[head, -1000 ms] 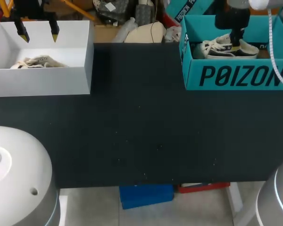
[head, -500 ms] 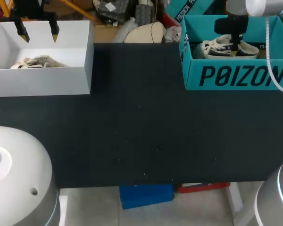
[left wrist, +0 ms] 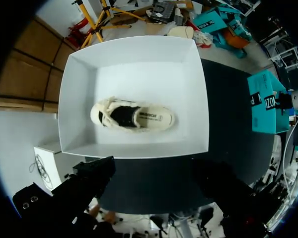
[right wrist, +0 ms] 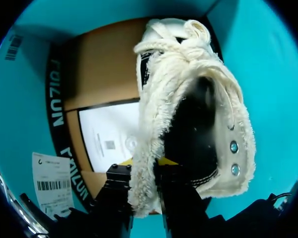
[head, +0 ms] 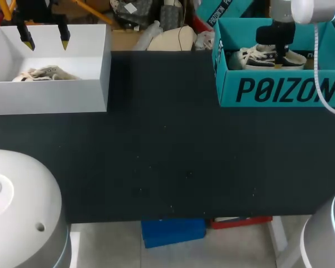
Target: Take the shoe out of the shoebox, open the shoe tongue, remove and reinsert the insole, then place the shoe into the shoebox
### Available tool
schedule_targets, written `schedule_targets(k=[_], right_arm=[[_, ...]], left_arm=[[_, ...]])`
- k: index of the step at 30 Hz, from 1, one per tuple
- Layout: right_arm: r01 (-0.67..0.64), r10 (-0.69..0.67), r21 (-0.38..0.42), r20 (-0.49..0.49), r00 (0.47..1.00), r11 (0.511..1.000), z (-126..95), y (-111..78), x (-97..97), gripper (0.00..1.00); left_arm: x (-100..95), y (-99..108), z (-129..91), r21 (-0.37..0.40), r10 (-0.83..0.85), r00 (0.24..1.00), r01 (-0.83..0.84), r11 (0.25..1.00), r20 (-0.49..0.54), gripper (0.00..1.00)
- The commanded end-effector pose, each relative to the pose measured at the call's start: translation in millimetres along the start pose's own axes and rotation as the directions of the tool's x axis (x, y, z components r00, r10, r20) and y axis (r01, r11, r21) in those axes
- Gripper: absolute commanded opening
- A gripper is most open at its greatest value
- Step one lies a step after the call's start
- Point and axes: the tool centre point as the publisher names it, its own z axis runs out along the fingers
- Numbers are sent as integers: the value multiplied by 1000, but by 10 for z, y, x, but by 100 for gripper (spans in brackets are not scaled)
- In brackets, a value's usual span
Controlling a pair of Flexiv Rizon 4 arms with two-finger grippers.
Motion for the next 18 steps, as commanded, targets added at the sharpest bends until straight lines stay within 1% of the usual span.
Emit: schedule_targets(k=[1,3,5,6,9,12,15,18], right_arm=[[-8,8,-2,-12,1000,1000,59,56,-52,12],[-18,18,-10,-15,1000,1000,74,97,-37,11],[-18,18,-13,-16,1000,1000,99,129,-19,6],[-18,18,-14,-17,1000,1000,100,141,-12,0],[-19,19,-18,-18,1000,1000,90,166,13,0],[-18,18,-14,-15,1000,1000,31,161,52,0],[-26,26,1,0,1000,1000,-68,115,84,0],[-36,35,18,28,999,999,-216,51,105,0]], left_arm=[[4,3,-2,-1,-2,1000,2,1000,3,100],[4,3,-2,-1,-2,1000,2,1000,3,100],[4,3,-2,-1,-2,1000,2,1000,3,100],[4,3,-2,-1,-2,1000,2,1000,3,100],[4,3,-2,-1,-2,1000,2,1000,3,100],[4,3,-2,-1,-2,1000,2,1000,3,100],[4,3,-2,-1,-2,1000,2,1000,3,100],[4,3,-2,-1,-2,1000,2,1000,3,100]])
